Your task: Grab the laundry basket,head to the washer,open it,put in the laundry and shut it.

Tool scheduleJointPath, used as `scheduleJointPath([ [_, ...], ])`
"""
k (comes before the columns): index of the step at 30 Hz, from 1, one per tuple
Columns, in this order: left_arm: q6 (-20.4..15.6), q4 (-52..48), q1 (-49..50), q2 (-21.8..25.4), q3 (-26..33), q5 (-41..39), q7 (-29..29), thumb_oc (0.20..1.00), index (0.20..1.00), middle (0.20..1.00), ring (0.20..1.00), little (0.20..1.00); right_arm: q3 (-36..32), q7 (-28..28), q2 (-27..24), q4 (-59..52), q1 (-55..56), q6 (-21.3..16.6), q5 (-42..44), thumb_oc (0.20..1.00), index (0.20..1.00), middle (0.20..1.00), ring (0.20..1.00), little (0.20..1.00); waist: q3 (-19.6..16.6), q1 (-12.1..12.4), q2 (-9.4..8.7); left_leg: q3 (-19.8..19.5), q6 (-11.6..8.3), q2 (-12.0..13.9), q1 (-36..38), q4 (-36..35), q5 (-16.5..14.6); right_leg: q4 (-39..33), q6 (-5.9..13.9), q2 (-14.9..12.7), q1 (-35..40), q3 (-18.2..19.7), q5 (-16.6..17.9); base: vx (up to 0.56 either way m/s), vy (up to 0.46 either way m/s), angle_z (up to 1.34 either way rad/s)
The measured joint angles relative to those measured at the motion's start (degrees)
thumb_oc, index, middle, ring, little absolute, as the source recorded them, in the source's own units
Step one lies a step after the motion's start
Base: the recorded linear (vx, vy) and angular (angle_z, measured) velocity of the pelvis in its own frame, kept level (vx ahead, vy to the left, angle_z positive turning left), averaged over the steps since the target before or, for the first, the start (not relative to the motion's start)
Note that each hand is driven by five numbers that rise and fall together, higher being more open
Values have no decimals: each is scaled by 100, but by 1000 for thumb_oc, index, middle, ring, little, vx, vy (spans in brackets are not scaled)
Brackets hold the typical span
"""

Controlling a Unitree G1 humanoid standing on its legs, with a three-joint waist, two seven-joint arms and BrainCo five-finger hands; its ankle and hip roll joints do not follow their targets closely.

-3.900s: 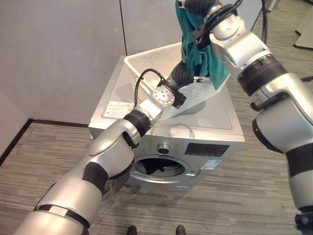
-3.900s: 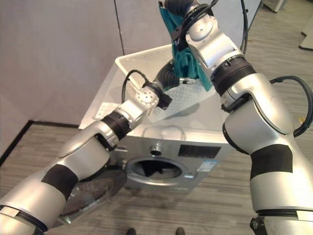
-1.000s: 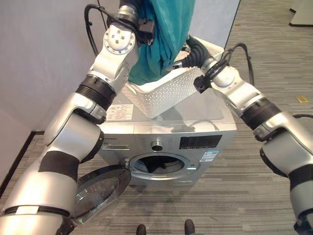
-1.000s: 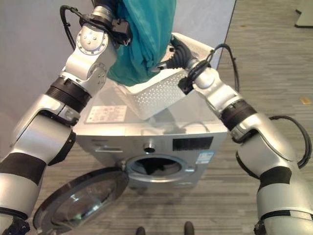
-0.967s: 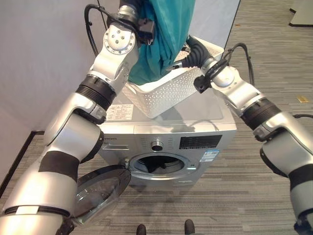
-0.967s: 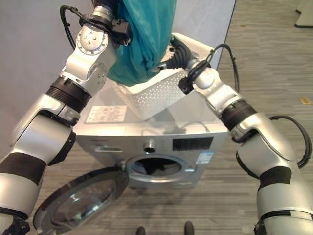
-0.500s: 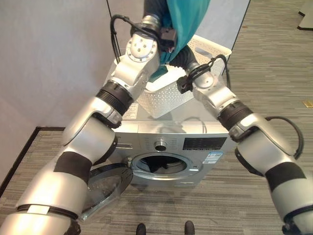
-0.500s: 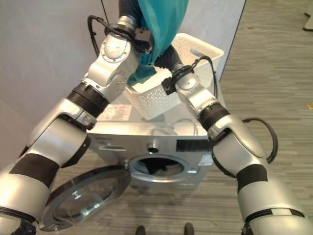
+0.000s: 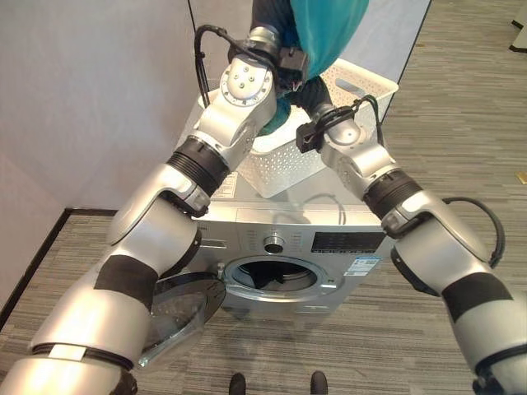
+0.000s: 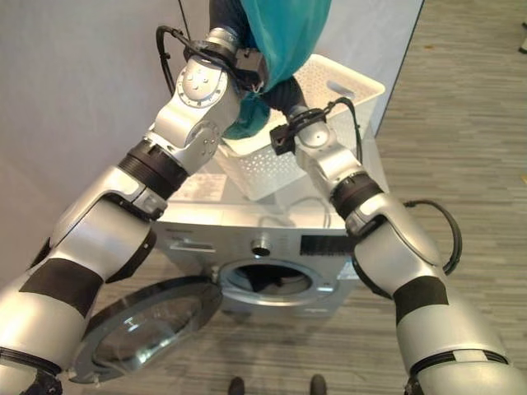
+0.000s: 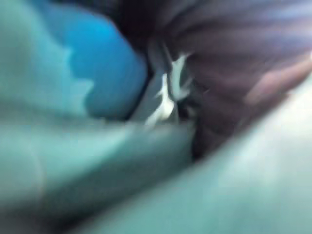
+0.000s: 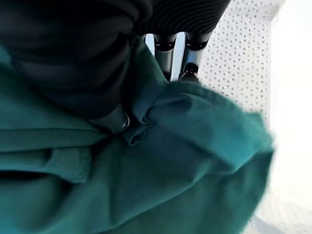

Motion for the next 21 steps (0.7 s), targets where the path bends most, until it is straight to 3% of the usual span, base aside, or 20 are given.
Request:
scheduleJointPath([
  [5, 8, -128, 0, 168, -10, 98, 29, 1000, 1000, 1000, 1000, 1000, -29, -75, -242, -266, -1, -23, -1, 200, 200, 200, 200, 200, 0, -4, 0, 3, 0, -2, 0, 0, 0, 0, 2, -2, -3, 4, -3, 0, 0, 0],
  [13, 190, -444, -419, 847, -491, 1431, 55, 1000, 1000, 1000, 1000, 1000, -110, -191, -961, -948, -52, -242, -5, 200, 200, 200, 200, 200, -1, -8, 2, 25, 0, -2, 15, 0, 0, -1, 3, -4, 2, 15, -8, 0, 0, 0],
  [17, 278, -436, -616, 1020, -897, 1898, 75, 1000, 1000, 1000, 1000, 1000, -111, -193, -1186, -971, -56, -279, -3, 200, 200, 200, 200, 200, -1, -3, 3, 18, 0, -2, 19, 0, 0, 0, 3, -2, 9, 13, -8, 0, 0, 0],
  [21, 337, -456, -616, 1021, -901, 2069, 76, 1000, 1000, 1000, 1000, 1000, -111, -200, -1299, -1086, -57, -295, -2, 200, 200, 200, 200, 200, -1, -9, 3, 24, 0, -1, 23, 0, 0, 0, 3, -2, 8, 17, -7, 0, 0, 0],
])
